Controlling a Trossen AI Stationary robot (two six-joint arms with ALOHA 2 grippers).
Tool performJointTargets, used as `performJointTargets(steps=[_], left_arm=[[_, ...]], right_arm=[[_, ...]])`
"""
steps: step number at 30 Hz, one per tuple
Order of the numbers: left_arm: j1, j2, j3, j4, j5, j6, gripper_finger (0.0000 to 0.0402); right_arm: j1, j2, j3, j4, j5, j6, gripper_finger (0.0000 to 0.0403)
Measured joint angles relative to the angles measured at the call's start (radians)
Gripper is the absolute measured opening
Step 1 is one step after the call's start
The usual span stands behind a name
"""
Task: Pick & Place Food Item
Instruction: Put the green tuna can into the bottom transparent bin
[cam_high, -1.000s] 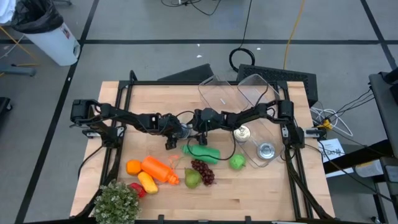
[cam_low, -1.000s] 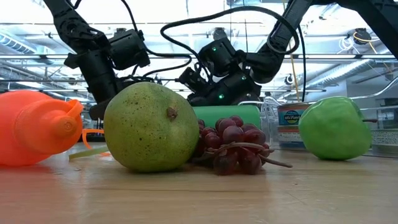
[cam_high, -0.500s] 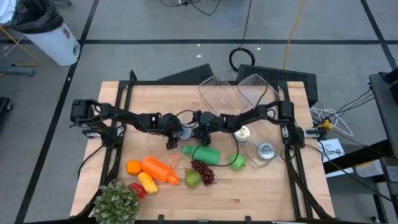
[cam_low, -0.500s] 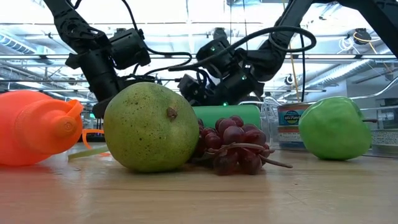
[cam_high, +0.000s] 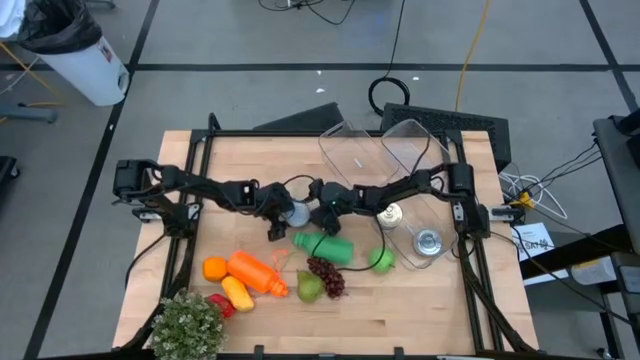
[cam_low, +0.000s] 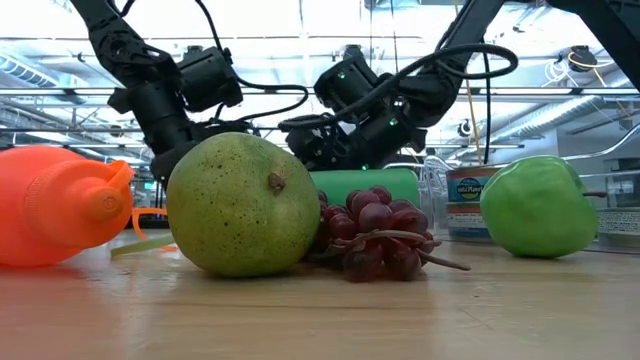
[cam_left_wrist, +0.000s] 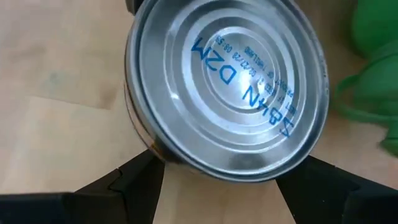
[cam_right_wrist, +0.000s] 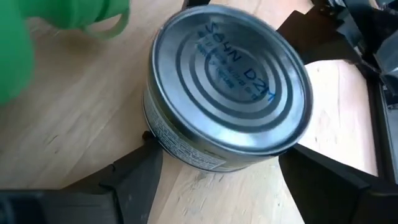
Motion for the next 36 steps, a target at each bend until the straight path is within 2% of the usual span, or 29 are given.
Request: performJointTargets(steps=[7, 8, 9, 11, 24, 36], left_arm=[[0.002, 0.0, 0.0, 0.065, 0.056, -0.003, 0.0283], [0.001, 0.0, 0.0, 0.124, 0.076, -0.002, 0.0282], [0.0, 0.0, 0.0, 0.251, 0.099, -0.001, 0.0282], [0.002, -0.004, 0.01, 0.324, 0.096, 0.0, 0.0282], [0.017, -0.002, 0.008, 0.337, 0.107, -0.023, 0.0282], [0.021, -0.077, 0.075, 0.251, 0.043, -0.124, 0.0282]], right_arm=[[0.024, 0.0, 0.0, -0.014, 0.117, -0.077, 0.0292], [0.027, 0.0, 0.0, -0.014, 0.131, -0.082, 0.0291], [0.029, 0.001, 0.001, -0.012, 0.148, -0.083, 0.0289], [0.022, 0.001, -0.001, -0.009, 0.137, -0.071, 0.0288], [0.023, 0.002, -0.004, -0.006, 0.14, -0.008, 0.0282], [0.039, -0.074, -0.008, -0.055, 0.304, -0.038, 0.0279]])
